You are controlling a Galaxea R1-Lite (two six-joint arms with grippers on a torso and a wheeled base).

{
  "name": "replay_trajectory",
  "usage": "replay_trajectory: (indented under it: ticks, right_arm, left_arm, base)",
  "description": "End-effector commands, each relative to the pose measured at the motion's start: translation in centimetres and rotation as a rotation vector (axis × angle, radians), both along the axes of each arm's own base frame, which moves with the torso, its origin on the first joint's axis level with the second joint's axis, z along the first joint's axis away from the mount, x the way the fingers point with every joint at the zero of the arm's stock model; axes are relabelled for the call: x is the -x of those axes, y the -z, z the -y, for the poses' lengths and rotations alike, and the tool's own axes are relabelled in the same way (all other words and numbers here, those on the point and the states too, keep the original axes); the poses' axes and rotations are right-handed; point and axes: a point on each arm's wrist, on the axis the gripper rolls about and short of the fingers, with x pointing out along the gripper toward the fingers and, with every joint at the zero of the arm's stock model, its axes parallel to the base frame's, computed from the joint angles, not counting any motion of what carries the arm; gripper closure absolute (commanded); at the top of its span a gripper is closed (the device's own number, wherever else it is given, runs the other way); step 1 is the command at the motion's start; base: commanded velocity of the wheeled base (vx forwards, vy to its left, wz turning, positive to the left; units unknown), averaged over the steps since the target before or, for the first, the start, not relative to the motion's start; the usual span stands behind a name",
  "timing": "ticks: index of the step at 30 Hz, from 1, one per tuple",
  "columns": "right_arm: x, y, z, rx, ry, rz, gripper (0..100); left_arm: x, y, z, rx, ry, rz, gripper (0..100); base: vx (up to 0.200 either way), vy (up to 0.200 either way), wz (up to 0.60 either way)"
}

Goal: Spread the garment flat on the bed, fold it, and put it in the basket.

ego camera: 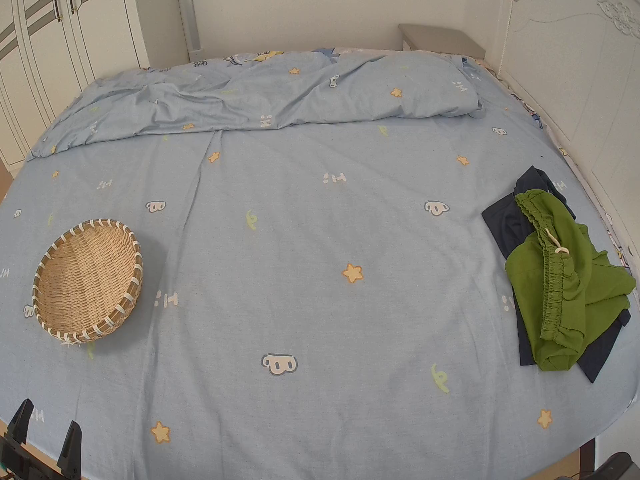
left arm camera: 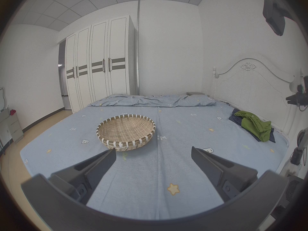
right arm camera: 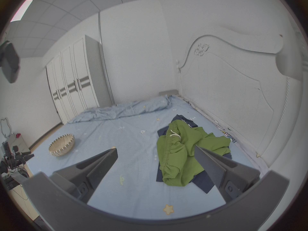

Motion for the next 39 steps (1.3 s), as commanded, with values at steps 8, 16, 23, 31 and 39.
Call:
replay_trajectory:
  ticks: [8,16,23,31,39]
  right_arm:
    - [-17.4,-4.1,0.0,0.235,0.202,-0.457,0]
    - [-24.3,-2.1,-1.4,0.323,0.262,-0.583,0]
    - [-28.3,0.5,-1.5,0.349,0.322,-0.627,0]
    - [-30.1,0.7,-1.7,0.371,0.39,-0.615,0]
    - [-31.4,1.0,-2.5,0.399,0.406,-0.614,0]
  left_arm:
    - [0.0,0.5,0.0,0.0,0.001,0.0,0]
    - [0.0,0.5,0.0,0.0,-0.001,0.0,0]
    - [0.0,0.5,0.0,0.0,0.001,0.0,0]
    - [0.0,0.5,0.0,0.001,-0.001,0.0,0]
    - [0.0,0.5,0.0,0.0,0.001,0.0,0]
  base:
    - [0.0,0.0,0.0]
    - [0.0,0.0,0.0]
    - [0.0,0.0,0.0]
    - [0.0,0.0,0.0]
    - [0.0,0.0,0.0]
